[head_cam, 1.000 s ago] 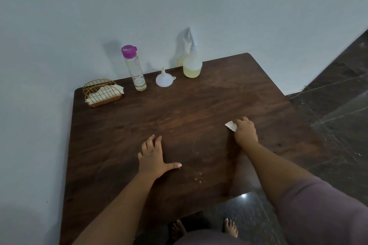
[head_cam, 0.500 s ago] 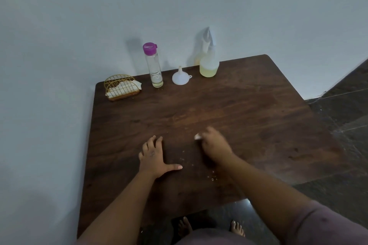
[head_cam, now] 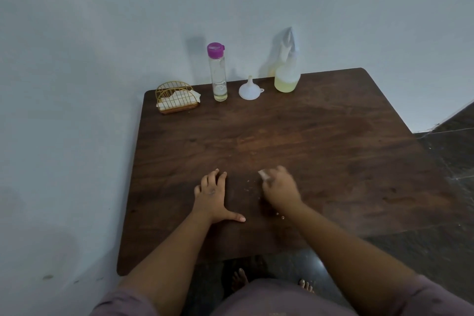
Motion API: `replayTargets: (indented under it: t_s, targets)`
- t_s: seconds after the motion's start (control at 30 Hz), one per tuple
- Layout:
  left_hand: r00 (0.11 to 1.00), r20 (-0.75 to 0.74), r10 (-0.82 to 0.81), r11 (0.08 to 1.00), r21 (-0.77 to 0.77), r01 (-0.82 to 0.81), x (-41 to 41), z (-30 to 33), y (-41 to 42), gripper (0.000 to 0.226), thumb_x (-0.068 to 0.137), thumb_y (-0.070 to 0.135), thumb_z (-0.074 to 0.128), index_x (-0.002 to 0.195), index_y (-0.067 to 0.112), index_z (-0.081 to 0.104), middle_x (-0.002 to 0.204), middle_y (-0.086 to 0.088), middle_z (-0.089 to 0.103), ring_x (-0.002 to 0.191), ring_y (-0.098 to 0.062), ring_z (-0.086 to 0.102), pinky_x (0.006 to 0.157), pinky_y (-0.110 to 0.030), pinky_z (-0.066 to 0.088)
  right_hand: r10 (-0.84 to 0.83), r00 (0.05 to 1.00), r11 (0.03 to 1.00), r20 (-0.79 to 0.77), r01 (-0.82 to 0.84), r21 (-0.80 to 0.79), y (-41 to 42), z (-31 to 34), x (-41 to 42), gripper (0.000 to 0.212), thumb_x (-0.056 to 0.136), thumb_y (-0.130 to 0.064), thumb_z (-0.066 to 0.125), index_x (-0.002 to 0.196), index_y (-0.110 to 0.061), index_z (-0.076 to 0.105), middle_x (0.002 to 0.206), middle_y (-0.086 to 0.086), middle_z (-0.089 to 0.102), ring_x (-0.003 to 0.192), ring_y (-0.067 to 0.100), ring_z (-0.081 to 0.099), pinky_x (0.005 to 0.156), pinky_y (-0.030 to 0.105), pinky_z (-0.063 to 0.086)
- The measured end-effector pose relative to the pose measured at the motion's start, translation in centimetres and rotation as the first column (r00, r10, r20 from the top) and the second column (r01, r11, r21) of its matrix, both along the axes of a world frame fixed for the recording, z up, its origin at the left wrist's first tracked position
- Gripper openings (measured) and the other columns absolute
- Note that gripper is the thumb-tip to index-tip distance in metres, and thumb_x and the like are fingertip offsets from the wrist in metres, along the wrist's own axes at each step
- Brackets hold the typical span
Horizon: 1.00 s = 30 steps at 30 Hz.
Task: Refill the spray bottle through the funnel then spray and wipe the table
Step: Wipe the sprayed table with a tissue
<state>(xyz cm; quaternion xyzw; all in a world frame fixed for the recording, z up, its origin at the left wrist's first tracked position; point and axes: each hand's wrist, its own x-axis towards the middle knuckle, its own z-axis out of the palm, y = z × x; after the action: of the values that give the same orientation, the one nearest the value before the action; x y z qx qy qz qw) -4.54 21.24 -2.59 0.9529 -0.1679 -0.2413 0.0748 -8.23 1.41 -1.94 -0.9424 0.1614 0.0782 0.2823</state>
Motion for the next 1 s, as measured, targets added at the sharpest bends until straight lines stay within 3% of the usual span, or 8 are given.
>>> replayTargets:
  t_s: [0.23,0.37,0.5,0.63,0.7,0.8,0.9,1.0]
  targets:
    - [0.999,0.012,0.051,0.998,0.031,-0.051,-1.6,-0.1,0.3,0.143,0.046,0.085,0.07,0.155,0.019,0.003,0.161,-0.006,0.001,0.146,-0.029,0.006,0.116,-0.051,0.017,-0.145,0.814,0.989,-0.563,0.139,-0.055,-7.2,0.0,-3.3,0.034,0.083,-0.036,0.064,0.093,-0.005,0.072,0.072,0.002,0.074,0.073,0.008,0.072,0.048,0.015,0.047]
    - [0.997,0.005,0.079,0.996,0.037,-0.079,-1.8,0.0,0.0,0.143,0.047,0.081,0.074,0.154,0.018,0.002,0.16,-0.007,0.001,0.146,-0.03,0.006,0.115,-0.051,0.018,-0.14,0.861,0.982,-0.488,0.184,0.042,-0.9,-2.3,-4.0,0.033,0.077,-0.035,0.068,0.089,-0.004,0.07,0.079,0.008,0.073,0.08,0.016,0.072,0.073,0.026,0.057]
    - [0.995,-0.014,0.096,0.994,0.049,-0.095,-1.8,-0.1,0.4,0.145,0.047,0.079,0.076,0.154,0.018,-0.001,0.16,-0.006,-0.001,0.146,-0.031,0.004,0.115,-0.052,0.018,-0.2,0.899,0.921,-0.39,0.308,0.237,3.4,-1.2,0.0,0.021,0.084,-0.026,0.067,0.09,-0.006,0.067,0.076,0.006,0.07,0.07,0.014,0.066,0.055,0.019,0.048]
    - [0.993,-0.009,0.114,0.993,0.042,-0.113,-1.8,-0.4,1.2,0.144,0.047,0.08,0.075,0.155,0.019,0.0,0.16,-0.005,0.0,0.146,-0.029,0.004,0.115,-0.051,0.018,-0.355,0.873,0.569,-0.335,0.486,0.663,2.3,-0.3,4.5,0.025,0.069,0.002,0.078,0.086,-0.01,0.063,0.098,0.017,0.07,0.077,0.022,0.068,0.074,0.033,0.059]
    - [0.991,-0.008,0.137,0.99,0.032,-0.136,-1.6,-0.2,1.6,0.142,0.049,0.081,0.073,0.154,0.019,0.001,0.16,-0.006,0.001,0.146,-0.029,0.005,0.115,-0.051,0.017,-0.348,0.921,0.677,-0.177,0.377,0.632,-0.5,-0.1,5.3,0.026,0.075,-0.001,0.071,0.095,-0.015,0.063,0.108,0.016,0.067,0.089,0.025,0.067,0.086,0.04,0.057]
    - [0.983,0.0,0.183,0.983,-0.006,-0.183,-1.3,-0.3,2.0,0.143,0.047,0.086,0.068,0.155,0.018,0.004,0.161,-0.007,0.004,0.146,-0.029,0.006,0.116,-0.051,0.017,0.189,0.982,0.981,0.02,-0.188,-0.051,-3.0,0.5,2.4,0.031,0.092,-0.021,0.052,0.122,-0.018,0.06,0.121,0.012,0.053,0.106,0.03,0.057,0.093,0.036,0.047]
    - [0.987,0.009,0.163,0.986,-0.023,-0.163,-0.9,-0.5,1.8,0.143,0.046,0.087,0.068,0.155,0.018,0.004,0.16,-0.006,0.004,0.146,-0.028,0.006,0.117,-0.05,0.017,0.755,0.653,0.621,-0.052,-0.739,-0.261,-1.7,0.5,-3.1,0.05,0.091,-0.041,0.027,0.129,-0.024,0.054,0.116,0.008,0.051,0.101,0.024,0.053,0.081,0.037,0.051]
    - [0.994,0.023,0.11,0.994,-0.01,-0.11,-0.4,-0.7,1.5,0.142,0.048,0.085,0.068,0.155,0.018,0.002,0.161,-0.006,0.001,0.147,-0.028,0.005,0.118,-0.051,0.016,0.895,0.427,0.359,-0.131,-0.862,-0.358,-0.5,-1.2,-3.3,0.054,0.091,-0.029,0.023,0.141,-0.018,0.041,0.121,0.011,0.05,0.104,0.027,0.05,0.073,0.037,0.055]
